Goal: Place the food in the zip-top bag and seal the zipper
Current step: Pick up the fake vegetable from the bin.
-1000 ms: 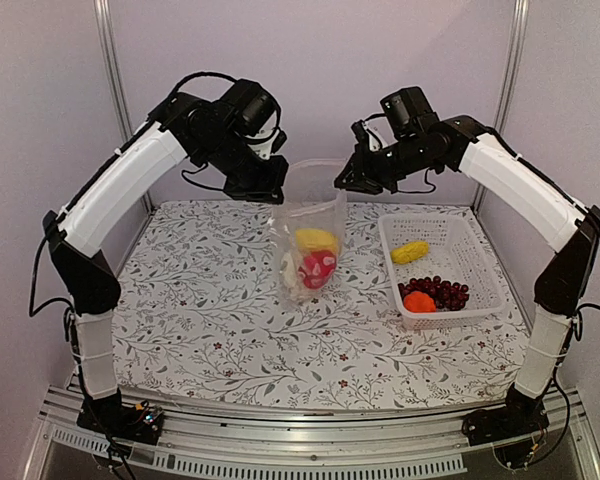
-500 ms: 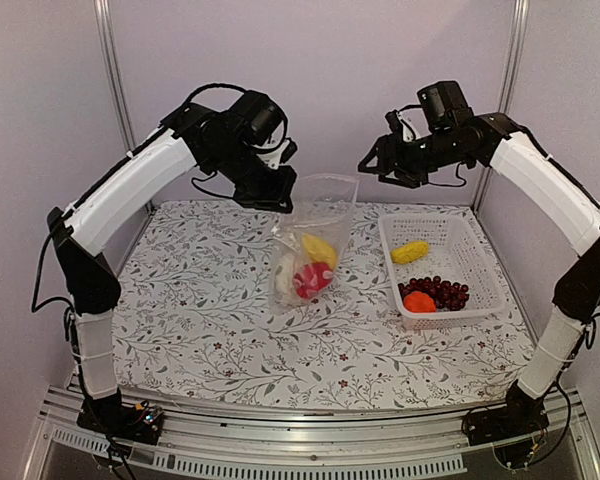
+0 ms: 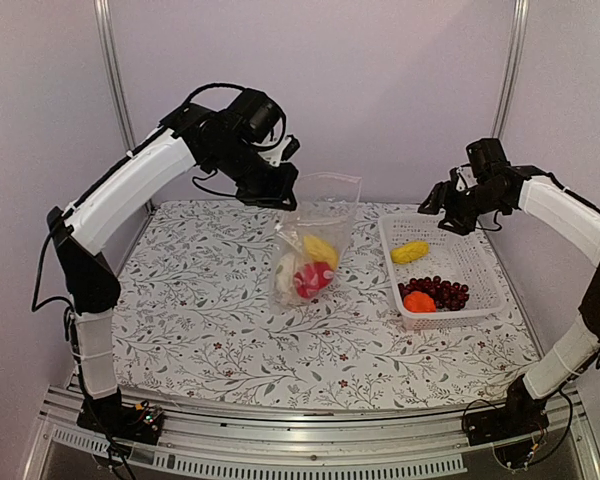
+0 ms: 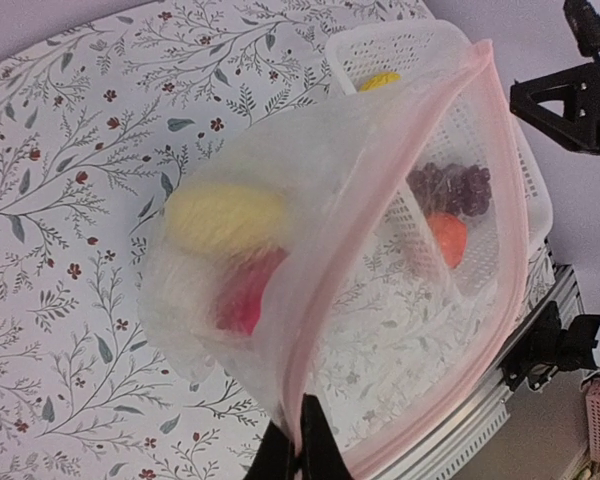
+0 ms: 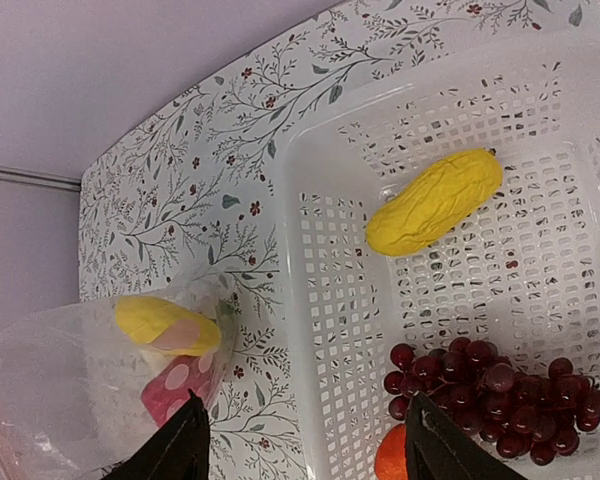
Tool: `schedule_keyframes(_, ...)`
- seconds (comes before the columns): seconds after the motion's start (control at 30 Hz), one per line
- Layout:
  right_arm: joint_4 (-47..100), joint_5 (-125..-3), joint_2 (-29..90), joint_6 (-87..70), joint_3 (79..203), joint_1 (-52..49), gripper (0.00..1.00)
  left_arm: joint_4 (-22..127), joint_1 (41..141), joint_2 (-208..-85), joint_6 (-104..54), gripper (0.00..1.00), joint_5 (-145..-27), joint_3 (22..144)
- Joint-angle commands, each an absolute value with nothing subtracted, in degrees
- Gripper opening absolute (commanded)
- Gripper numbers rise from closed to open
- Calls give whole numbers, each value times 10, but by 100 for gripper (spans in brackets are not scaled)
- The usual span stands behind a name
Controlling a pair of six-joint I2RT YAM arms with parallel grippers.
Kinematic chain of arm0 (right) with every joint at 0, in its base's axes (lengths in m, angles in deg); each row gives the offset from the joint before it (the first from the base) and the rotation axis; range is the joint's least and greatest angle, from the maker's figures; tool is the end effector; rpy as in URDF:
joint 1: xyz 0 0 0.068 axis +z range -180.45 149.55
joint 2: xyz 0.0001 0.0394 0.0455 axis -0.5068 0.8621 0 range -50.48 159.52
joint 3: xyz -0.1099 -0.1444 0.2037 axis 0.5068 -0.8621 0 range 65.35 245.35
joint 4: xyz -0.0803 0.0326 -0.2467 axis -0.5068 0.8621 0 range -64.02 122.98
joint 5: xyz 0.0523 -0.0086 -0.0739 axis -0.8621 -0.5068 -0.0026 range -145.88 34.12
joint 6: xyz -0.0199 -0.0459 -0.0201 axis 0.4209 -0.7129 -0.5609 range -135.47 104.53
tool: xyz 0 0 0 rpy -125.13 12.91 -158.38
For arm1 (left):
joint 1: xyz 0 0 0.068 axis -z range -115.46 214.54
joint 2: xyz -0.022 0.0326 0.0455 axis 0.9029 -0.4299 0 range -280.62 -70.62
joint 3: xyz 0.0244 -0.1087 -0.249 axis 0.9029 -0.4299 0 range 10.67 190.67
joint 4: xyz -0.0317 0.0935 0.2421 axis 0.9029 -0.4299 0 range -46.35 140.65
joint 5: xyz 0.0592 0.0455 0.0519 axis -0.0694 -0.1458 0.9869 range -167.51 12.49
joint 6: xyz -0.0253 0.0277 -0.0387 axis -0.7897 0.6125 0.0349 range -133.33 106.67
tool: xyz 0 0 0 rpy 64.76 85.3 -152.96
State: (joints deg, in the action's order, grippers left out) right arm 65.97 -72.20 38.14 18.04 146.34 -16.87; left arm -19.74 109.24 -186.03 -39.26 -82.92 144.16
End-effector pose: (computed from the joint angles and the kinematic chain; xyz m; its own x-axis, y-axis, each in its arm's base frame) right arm 0.3258 0.0890 0.3245 -0.8247 0.3459 -0.4474 0.0551 0.8365 0.5452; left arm 0.2923 -0.2939 0.3983 -0.8300 0.2090 -0.5171 0.4206 0.8434 -0.3344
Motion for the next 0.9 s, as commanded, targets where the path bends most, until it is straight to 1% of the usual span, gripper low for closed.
schedule_keyframes(0.0, 609, -719, 391, 220, 1427, -189, 66, -185, 1086, -1859, -381, 0, -843, 1435)
schedule_keyframes(0.13, 576, -717, 419, 246, 1411, -197, 66, -183, 1086, -1855, -377, 0, -843, 1432)
schedule_keyframes(0.57, 561, -688, 570, 260, 1487, -208, 66, -181, 1083, -1845, -370, 0, -846, 1415)
schedule_keyframes(0.87, 556, -692, 654, 321, 1514, -214, 66, -181, 1083, -1835, -376, 0, -841, 1408)
